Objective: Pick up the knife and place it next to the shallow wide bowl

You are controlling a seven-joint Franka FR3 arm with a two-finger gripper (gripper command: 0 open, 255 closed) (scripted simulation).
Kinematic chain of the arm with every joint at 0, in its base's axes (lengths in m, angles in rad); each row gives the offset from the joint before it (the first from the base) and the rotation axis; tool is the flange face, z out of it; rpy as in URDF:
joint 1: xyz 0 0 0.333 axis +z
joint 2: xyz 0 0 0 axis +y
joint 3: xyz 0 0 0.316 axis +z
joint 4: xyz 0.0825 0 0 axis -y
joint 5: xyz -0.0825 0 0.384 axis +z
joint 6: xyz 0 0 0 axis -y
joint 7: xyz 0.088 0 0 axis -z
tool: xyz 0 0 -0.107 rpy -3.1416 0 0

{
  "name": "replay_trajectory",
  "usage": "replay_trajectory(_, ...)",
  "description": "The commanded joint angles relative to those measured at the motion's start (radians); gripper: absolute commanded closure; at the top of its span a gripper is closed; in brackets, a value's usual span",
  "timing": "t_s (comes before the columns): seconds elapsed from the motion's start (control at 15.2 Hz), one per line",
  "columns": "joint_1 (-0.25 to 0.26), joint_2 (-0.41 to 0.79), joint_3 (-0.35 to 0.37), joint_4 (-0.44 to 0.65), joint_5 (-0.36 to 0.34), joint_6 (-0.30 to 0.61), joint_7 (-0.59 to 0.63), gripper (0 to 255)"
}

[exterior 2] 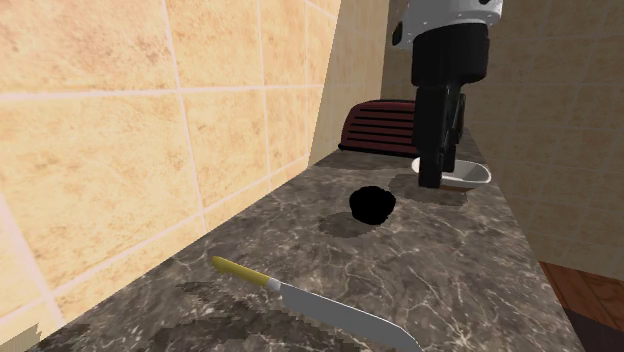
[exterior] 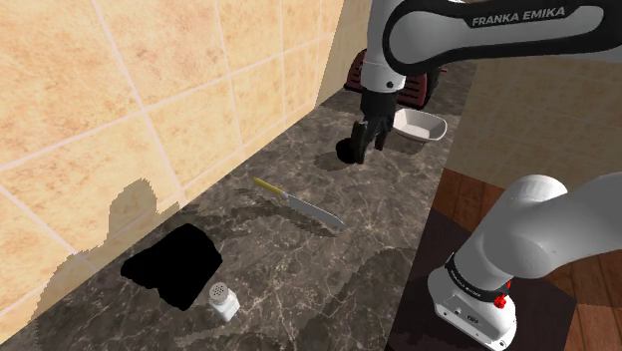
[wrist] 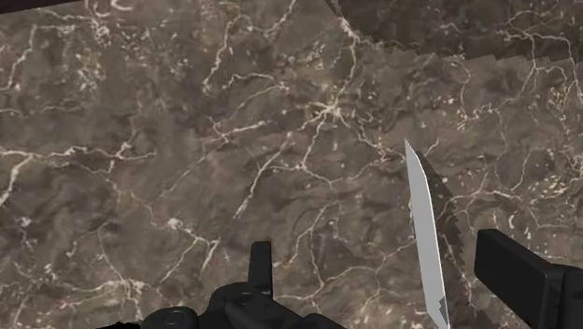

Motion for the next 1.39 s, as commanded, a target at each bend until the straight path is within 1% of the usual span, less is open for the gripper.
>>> replay_trajectory(0.0,0.014,0.064,0.028,0.013,0.006,0.056,0.008,0)
replay_trajectory(0.46,0.053,0.302,0.122,0.077,-0.002,0.241,0.050,0)
replay_trajectory(0.73,0.071,0.449,0.170,0.139,-0.035,0.328,0.086,0)
replay_trajectory(0.92,0.085,0.563,0.201,0.197,-0.075,0.382,0.120,0)
replay_trajectory(0.99,0.089,0.589,0.206,0.211,-0.086,0.393,0.129,0)
replay_trajectory(1.32,0.092,0.622,0.209,0.174,-0.094,0.462,0.135,0)
